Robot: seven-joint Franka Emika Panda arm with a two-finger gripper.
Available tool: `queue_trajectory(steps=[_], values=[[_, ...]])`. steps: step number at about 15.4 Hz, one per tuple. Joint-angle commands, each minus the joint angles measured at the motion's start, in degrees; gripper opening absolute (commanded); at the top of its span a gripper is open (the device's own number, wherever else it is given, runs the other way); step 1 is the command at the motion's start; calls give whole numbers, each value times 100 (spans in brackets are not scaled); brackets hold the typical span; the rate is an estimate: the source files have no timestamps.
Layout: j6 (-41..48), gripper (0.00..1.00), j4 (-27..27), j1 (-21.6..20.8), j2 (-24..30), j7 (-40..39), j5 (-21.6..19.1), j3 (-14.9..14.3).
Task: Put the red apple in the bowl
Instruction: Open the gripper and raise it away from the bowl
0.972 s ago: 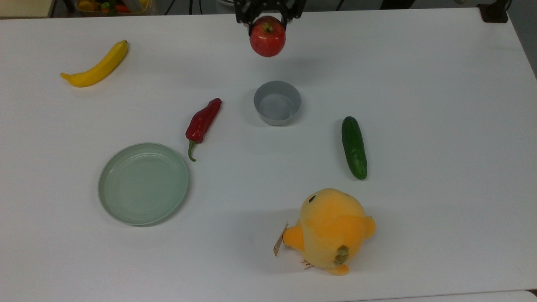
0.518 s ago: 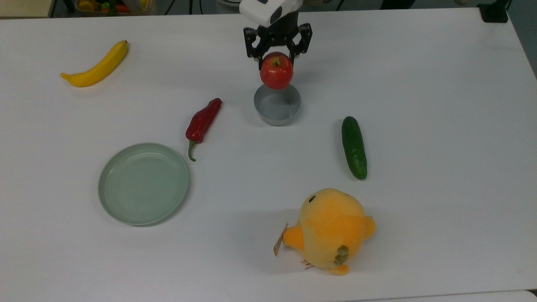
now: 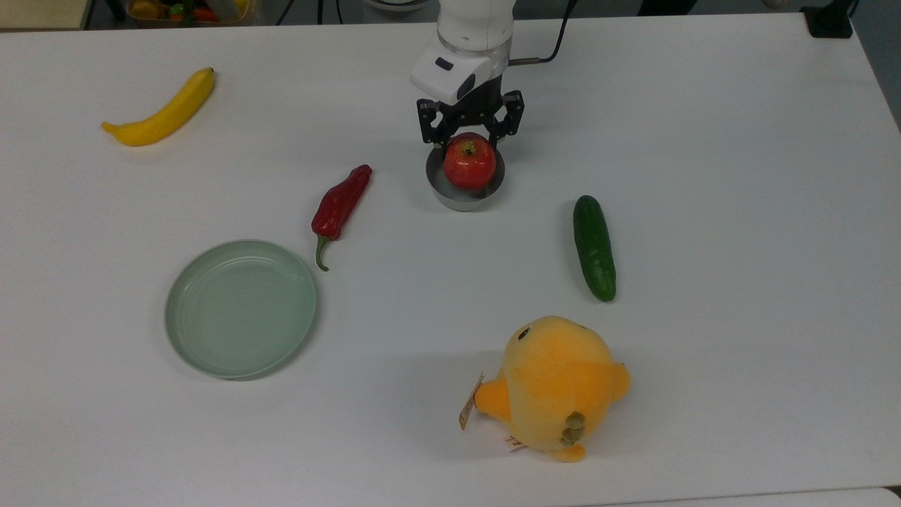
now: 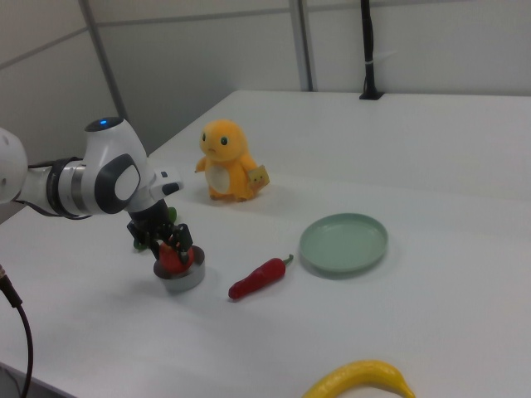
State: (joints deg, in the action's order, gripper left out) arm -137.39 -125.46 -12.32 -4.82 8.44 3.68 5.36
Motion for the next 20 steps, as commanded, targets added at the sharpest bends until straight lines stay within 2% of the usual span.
queue_trajectory(steps=[1,2,3,4,5,6,12,18,20], values=[[-130,25,-40,-34,-88,185,9,9],[-130,34,-40,-25,-106,193,9,9],[-130,53,-31,-8,-115,185,9,9],[-122,77,-22,10,-115,193,9,9],[-104,91,-13,10,-98,193,9,9],[-95,99,-13,10,-89,246,9,9],[254,100,126,19,60,352,9,9],[2617,100,1663,36,385,360,-26,-61],[3381,100,2347,220,491,369,-17,-157]])
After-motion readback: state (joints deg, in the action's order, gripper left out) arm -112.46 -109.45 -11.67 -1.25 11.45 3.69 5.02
